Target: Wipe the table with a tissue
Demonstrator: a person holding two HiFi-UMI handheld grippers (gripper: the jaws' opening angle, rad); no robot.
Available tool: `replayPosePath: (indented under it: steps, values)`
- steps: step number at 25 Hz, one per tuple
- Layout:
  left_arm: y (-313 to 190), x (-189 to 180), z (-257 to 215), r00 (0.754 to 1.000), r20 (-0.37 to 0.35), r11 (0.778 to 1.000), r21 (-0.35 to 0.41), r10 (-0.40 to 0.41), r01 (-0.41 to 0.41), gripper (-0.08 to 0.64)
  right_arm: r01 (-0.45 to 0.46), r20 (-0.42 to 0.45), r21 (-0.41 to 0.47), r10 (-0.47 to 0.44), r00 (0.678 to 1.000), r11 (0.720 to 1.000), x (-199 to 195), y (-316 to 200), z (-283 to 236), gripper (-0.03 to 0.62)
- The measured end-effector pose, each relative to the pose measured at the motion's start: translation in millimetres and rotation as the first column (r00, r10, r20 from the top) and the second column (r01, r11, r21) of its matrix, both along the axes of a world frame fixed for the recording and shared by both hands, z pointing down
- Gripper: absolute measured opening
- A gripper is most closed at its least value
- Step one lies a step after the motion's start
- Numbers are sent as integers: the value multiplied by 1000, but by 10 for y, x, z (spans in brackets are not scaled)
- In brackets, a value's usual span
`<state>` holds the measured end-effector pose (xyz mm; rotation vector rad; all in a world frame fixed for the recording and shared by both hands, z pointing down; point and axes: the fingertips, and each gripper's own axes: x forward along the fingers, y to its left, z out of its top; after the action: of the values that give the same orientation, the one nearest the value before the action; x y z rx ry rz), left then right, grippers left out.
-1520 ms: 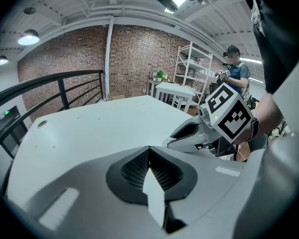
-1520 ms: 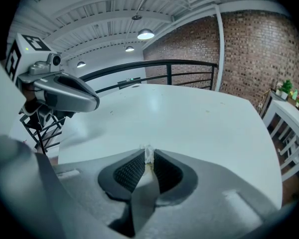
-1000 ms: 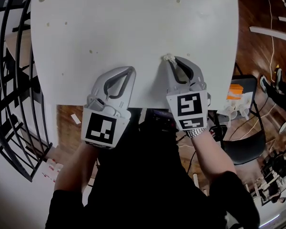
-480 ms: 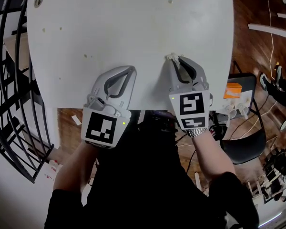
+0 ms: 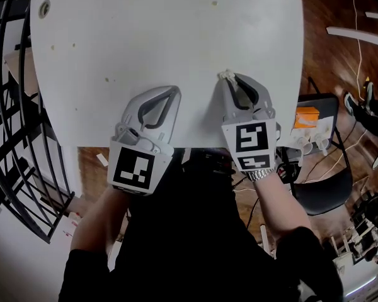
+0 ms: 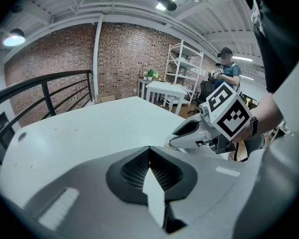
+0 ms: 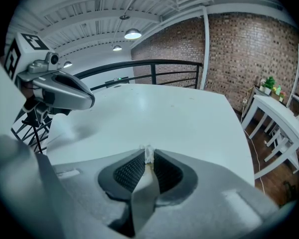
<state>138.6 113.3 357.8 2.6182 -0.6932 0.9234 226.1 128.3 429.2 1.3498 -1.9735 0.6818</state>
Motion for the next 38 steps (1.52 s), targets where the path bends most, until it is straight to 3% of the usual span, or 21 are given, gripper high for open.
replayPosePath:
  steps: [22,38]
  values:
    - [-66,182,-142,1000,12,999,34,17,-18,17,-43,-10,10,43,999,999,318,-43,-67,44]
    - [-39,-109,-265,999,2,998,57,-32,32,17,-109,-58,36,111,992,993,517,51,-313,44]
